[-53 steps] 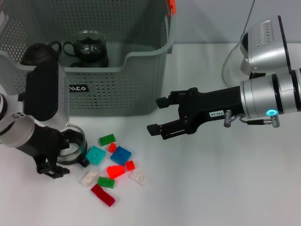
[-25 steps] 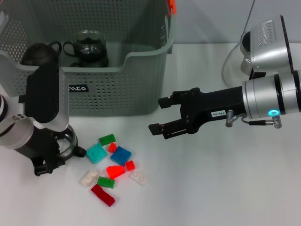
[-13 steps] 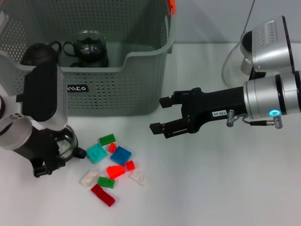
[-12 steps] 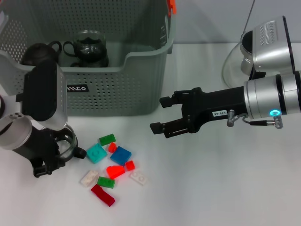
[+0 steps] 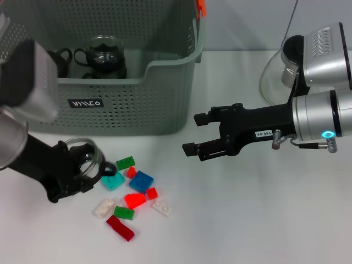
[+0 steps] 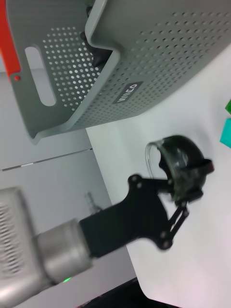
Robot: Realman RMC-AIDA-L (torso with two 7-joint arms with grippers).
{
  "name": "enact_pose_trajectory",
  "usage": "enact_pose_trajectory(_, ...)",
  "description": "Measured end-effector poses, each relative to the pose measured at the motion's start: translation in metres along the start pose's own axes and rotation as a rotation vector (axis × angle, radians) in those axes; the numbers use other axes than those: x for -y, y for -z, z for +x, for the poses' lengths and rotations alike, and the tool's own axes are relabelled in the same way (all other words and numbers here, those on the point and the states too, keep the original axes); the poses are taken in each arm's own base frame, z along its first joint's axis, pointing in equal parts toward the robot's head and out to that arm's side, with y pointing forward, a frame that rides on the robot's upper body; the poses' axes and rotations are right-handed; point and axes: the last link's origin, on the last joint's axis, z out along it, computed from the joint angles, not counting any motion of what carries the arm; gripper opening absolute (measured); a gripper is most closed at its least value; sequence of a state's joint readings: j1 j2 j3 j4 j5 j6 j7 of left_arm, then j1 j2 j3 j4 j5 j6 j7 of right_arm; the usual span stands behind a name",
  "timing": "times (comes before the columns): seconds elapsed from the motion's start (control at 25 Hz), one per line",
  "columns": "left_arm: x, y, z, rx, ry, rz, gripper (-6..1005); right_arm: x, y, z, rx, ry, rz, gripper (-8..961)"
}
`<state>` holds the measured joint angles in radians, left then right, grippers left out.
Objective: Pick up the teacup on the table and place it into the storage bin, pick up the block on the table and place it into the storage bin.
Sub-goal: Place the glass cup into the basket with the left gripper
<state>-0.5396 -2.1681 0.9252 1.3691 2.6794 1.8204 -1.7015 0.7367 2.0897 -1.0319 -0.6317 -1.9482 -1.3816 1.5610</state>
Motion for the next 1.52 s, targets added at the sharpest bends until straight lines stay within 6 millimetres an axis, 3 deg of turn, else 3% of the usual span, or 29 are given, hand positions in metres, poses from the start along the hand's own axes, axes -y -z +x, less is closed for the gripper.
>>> enact_pose_trajectory(0.16, -0.003, 0.024, 0.013, -0.197, 0.081, -0.063, 38, 0.0, 0.002, 0.001, -0.003, 0.0, 0.0, 917)
enact_pose_trajectory(0.4, 0.01, 0.066, 0.037, -0.428, 0.213, -0.074, 39, 0.002, 0.004, 0.002, -0.009, 0.001, 0.007, 916)
enact_pose_trajectory(0.56, 0.029, 0.093, 0.05, -0.498, 0.242, -0.013, 39, 0.003, 0.006, 0.002, -0.008, 0.002, 0.011, 916)
enact_pose_trajectory(0.68, 0.061, 0.102, 0.059, -0.522, 0.275, 0.114, 39, 0.004, 0.006, 0.001, -0.007, 0.002, 0.013, 916)
enact_pose_trajectory(0.88, 0.107, 0.086, 0.069, -0.469, 0.321, 0.282, 39, 0.004, 0.006, 0.001, -0.006, -0.005, 0.013, 916)
enact_pose_trajectory(1.0, 0.124, 0.069, 0.071, -0.384, 0.313, 0.389, 39, 0.005, 0.007, 0.001, -0.002, -0.009, 0.018, 917)
enact_pose_trajectory(1.52, 0.131, 0.008, 0.089, -0.142, 0.168, 0.561, 39, 0.005, 0.008, 0.003, 0.0, -0.032, 0.022, 916)
